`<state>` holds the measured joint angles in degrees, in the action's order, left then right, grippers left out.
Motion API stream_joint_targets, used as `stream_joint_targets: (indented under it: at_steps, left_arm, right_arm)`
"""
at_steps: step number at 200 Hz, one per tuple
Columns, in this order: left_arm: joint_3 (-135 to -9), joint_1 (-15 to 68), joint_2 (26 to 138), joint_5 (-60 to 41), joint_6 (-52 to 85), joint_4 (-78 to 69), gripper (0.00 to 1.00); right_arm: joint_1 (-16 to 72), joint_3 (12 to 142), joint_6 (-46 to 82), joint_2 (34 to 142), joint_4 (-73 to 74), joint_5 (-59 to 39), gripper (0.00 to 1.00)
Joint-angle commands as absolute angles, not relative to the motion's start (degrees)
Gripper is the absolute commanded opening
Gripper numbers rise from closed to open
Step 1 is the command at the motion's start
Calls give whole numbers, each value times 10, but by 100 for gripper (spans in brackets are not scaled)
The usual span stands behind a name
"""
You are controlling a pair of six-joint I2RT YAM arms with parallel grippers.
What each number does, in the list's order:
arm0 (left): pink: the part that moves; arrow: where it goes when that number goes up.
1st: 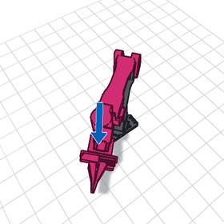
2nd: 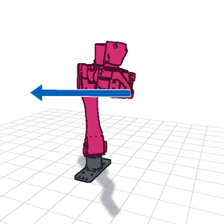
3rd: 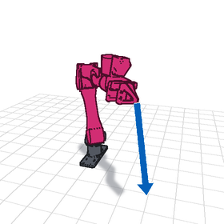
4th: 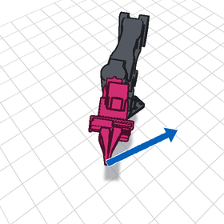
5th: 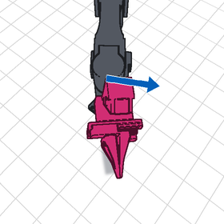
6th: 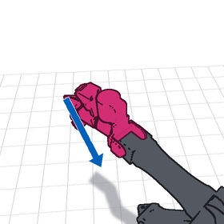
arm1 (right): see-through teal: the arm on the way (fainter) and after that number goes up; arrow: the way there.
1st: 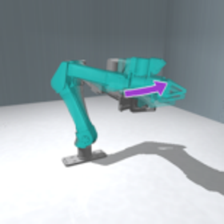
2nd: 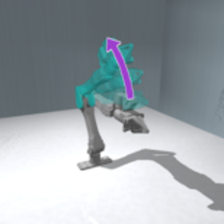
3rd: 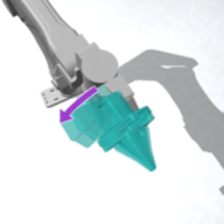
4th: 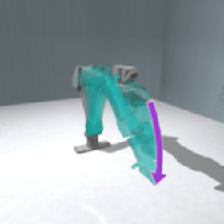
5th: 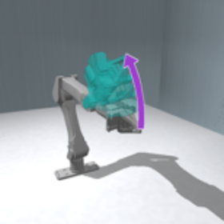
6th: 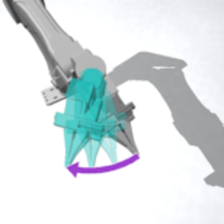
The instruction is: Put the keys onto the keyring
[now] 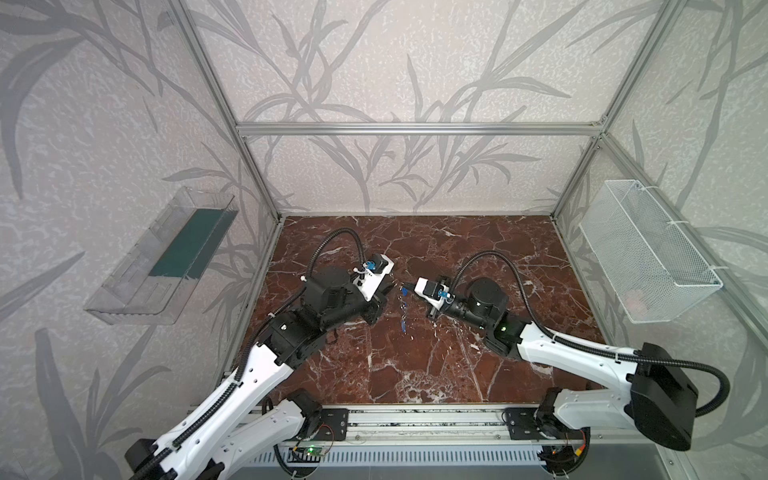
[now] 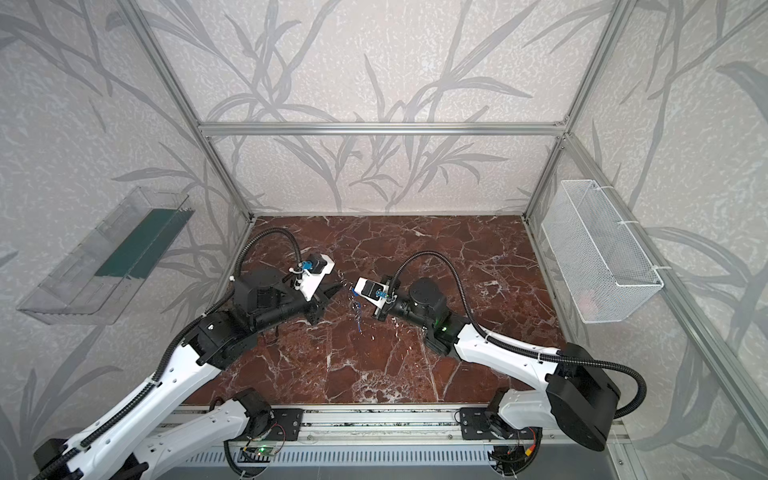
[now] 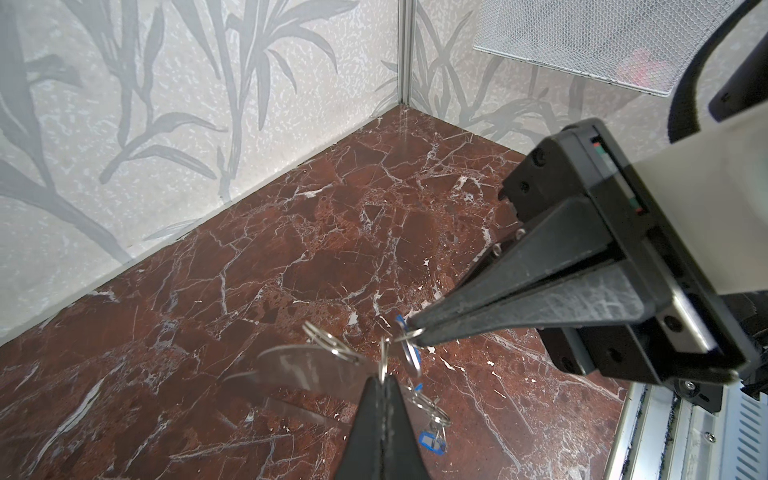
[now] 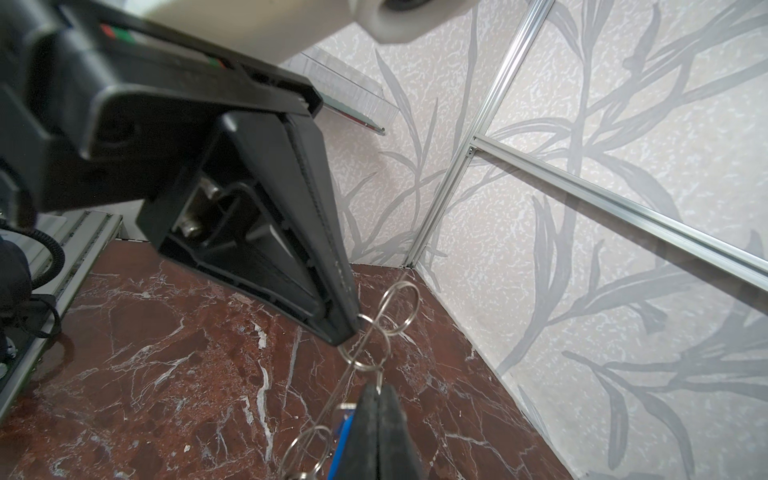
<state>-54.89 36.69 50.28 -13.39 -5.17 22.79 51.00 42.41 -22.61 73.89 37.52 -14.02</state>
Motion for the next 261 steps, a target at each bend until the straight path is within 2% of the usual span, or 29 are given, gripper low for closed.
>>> stream_joint_targets:
  at_steps: [1,117,261]
  left_arm:
    - [-558,368,501,-131,-54,222,0]
    - [-561,368,507,-163,-58,231,0]
    - [-558,368,499,-119,-46,218,0]
  right_arm:
    - [514,420,-232,724,397,-147,0]
    - [517,430,-232,729,406,-116,0]
    - [523,414,-239,731,410,-125,0]
